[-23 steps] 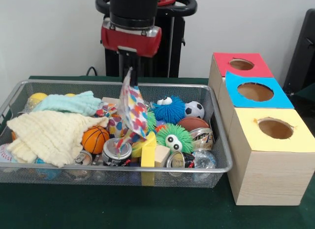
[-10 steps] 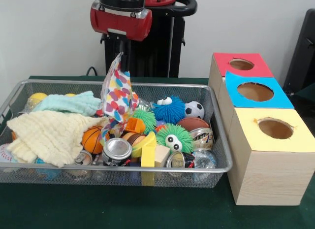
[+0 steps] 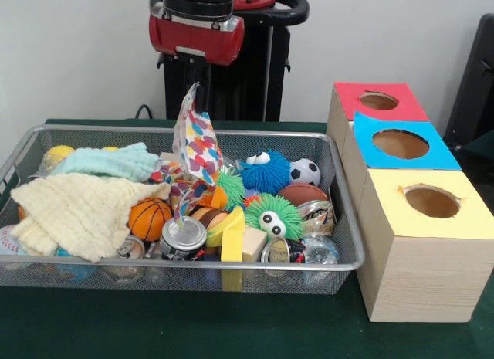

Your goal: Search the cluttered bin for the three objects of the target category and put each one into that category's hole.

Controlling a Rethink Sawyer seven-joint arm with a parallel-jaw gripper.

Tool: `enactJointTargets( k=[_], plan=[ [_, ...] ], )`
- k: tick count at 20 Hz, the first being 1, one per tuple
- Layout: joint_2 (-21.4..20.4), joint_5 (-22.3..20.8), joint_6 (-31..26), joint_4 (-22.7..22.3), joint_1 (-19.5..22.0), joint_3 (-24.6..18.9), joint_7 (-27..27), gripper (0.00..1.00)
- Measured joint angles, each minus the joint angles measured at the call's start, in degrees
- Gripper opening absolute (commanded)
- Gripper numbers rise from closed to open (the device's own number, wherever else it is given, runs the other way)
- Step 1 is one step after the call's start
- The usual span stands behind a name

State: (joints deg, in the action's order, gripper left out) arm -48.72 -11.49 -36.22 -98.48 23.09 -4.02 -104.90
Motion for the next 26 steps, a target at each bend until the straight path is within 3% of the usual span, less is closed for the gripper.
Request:
enactJointTargets(
  k=[13,26],
  plan=[
    [-3.6,0.0,-0.5,-1.8,0.7,-0.3,0.0,0.0],
    [-8.0,0.0,-4.8,-4.1,3.0,-1.2,0.0,0.0]
  ],
)
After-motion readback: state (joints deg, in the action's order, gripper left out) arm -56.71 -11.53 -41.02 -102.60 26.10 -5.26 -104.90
